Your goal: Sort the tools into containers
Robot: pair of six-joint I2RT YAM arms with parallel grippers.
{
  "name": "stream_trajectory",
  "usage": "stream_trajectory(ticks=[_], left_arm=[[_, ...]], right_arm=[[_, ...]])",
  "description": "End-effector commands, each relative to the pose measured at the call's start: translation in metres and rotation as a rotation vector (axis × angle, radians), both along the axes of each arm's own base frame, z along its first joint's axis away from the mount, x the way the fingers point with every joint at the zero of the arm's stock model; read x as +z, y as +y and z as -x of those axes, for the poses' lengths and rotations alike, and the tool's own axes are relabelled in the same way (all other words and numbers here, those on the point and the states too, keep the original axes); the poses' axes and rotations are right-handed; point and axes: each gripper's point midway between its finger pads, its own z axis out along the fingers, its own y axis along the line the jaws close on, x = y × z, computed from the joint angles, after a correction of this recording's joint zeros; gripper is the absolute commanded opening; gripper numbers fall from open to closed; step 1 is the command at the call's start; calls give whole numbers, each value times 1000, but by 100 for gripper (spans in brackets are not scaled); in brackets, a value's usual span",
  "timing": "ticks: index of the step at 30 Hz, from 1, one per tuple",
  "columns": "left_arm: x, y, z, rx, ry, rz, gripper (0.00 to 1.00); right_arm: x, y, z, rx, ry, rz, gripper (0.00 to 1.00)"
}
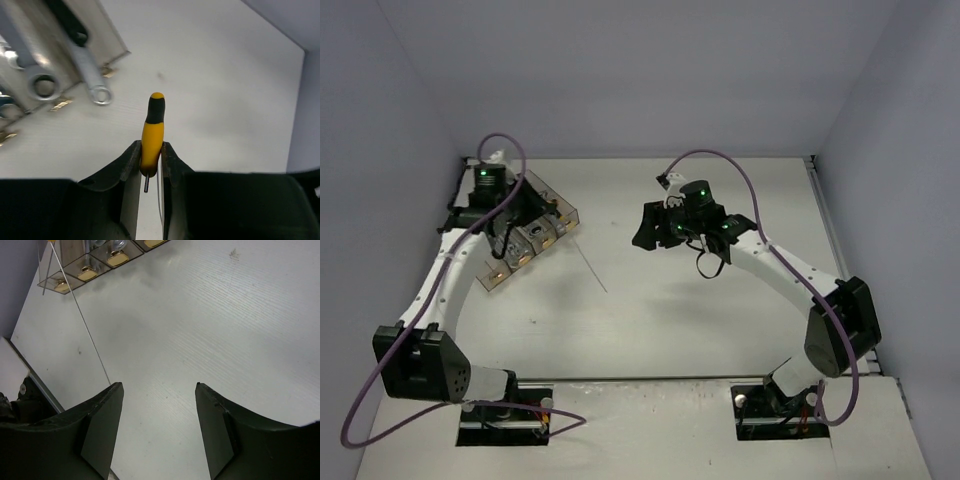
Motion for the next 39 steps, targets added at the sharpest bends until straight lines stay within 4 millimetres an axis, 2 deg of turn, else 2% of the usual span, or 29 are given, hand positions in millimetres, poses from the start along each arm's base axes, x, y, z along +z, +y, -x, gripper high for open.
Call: stream_trajectory(ticks=[1, 4, 8, 10, 16, 21, 28, 29, 30, 35, 38, 39], left_arm=[[17, 91, 19, 167, 19, -117, 0], [-1, 157, 23, 313, 97, -121, 0], [-13, 206, 18, 417, 141, -104, 0], [-26, 224, 11, 439, 179, -85, 0], [-43, 266, -8, 485, 235, -93, 0], [-52, 287, -22, 498, 269, -120, 0], [-71, 299, -44, 477, 303, -115, 1], [-73, 299, -46, 475, 307, -110, 5], [-75, 300, -47, 474, 311, -107, 13], [-79, 300, -48, 474, 321, -105, 28], [-69, 297, -47, 468, 301, -104, 39], [-58, 294, -46, 467, 278, -105, 42]], right_arm=[[35, -18, -1, -19, -128, -26, 57], [22, -29, -1, -30, -109, -4, 57], [10, -43, 0, -38, -90, 9, 57], [5, -53, 1, -55, -90, 25, 57], [-9, -74, 6, -73, -63, 31, 57], [-15, -85, 6, -96, -62, 45, 57], [-20, -89, 5, -104, -50, 52, 57], [-20, -90, 4, -106, -49, 53, 57], [-20, -90, 3, -107, -47, 53, 57], [-17, -90, 0, -117, -43, 48, 57], [-13, -90, -1, -121, -51, 44, 57], [-11, -91, -2, -128, -57, 45, 57]])
